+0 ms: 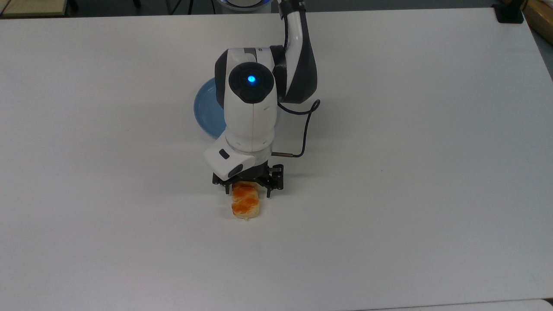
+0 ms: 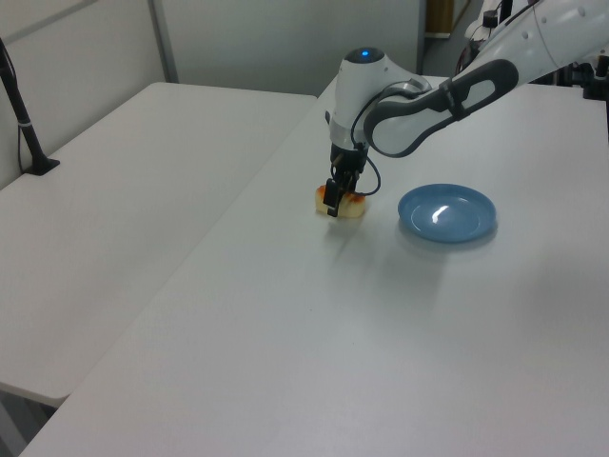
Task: Put the bread on a plate
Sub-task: 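Close the gripper on the bread roll and lift it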
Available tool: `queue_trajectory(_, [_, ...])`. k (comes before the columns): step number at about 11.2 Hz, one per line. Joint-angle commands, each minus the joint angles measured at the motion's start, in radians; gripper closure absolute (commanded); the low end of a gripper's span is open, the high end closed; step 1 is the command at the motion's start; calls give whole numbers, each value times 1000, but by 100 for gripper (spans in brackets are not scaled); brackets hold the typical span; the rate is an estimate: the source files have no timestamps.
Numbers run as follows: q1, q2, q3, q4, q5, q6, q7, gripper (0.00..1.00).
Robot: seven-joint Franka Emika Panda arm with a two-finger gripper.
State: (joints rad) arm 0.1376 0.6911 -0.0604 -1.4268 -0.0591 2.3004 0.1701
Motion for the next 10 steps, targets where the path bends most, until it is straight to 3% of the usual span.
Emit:
queue_trajectory(1, [17, 22, -18, 28, -27, 11, 17, 37])
queue_trajectory(2, [14, 12, -18, 26, -25, 5, 14, 58])
queue_trajectory(3, [13, -11, -18, 22, -24, 1, -1, 68])
queue_trajectory(6, [11, -76, -18, -6, -22, -12, -9, 69])
queue_trajectory(10, [-1, -287, -22, -113, -8, -194, -77, 68])
